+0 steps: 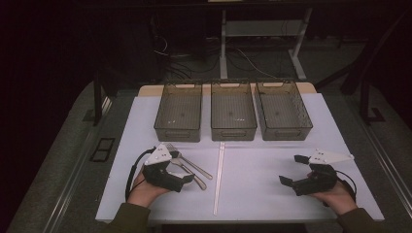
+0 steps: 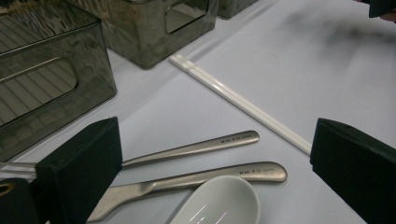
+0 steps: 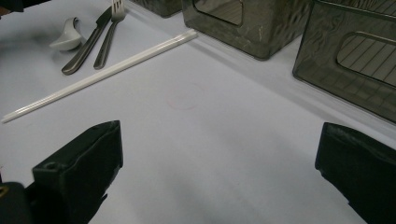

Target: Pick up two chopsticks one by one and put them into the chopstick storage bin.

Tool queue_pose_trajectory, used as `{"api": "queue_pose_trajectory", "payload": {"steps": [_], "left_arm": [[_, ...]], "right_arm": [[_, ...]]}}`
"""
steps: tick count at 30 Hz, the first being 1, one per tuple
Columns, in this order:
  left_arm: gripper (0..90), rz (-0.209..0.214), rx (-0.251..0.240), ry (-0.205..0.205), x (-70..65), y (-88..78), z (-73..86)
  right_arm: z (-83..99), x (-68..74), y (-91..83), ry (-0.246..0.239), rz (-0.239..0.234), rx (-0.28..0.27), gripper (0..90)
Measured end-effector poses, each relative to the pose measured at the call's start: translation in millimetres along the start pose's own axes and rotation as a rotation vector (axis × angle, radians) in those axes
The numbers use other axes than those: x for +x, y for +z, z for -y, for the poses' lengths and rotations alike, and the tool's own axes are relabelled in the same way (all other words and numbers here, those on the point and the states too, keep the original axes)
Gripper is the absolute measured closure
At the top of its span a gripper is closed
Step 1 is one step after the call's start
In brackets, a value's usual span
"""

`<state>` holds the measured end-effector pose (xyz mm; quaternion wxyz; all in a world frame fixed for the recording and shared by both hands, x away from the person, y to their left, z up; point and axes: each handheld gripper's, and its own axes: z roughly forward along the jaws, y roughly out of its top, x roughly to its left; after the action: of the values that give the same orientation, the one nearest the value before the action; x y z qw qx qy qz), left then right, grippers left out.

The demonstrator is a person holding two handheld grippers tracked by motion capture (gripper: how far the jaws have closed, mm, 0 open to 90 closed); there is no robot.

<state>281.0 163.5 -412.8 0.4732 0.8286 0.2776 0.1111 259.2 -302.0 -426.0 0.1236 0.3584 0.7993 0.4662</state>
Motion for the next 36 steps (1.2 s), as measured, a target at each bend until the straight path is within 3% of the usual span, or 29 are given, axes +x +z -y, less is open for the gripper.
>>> {"api": "queue_pose_trajectory", "payload": {"steps": [7,11,17,19,21,28,33,36], "left_arm": [[19.0,0.045,-0.013,0.008,-7.4,5.4,-5.4],[34.4,0.115,-0.005,0.022,-17.3,14.9,-10.2],[53.9,0.175,0.013,0.051,-27.0,23.3,-15.0],[57.4,0.195,0.030,0.051,-30.5,27.8,-15.8],[67.4,0.223,0.056,0.059,-34.9,34.9,-16.5],[85.8,0.259,0.100,0.075,-45.0,47.6,-17.7],[89.0,0.268,0.136,0.086,-52.2,55.3,-16.0],[89.1,0.282,0.190,0.113,-59.7,64.0,-13.8]], "right_arm": [[-1.2,1.6,1.2,-0.006,0.001,0.000,0.8],[-0.9,0.9,1.8,-0.005,0.001,0.003,0.8],[-0.6,0.5,1.4,-0.002,0.001,0.004,0.8],[-0.7,0.5,1.5,-0.002,0.001,0.004,0.8],[-0.7,0.7,1.8,-0.002,0.002,0.006,0.8],[-0.8,0.8,1.8,0.001,0.003,0.007,0.8],[-0.8,0.8,1.8,0.001,0.000,0.005,0.8],[-0.7,0.7,1.7,0.004,0.001,0.005,0.8]]}}
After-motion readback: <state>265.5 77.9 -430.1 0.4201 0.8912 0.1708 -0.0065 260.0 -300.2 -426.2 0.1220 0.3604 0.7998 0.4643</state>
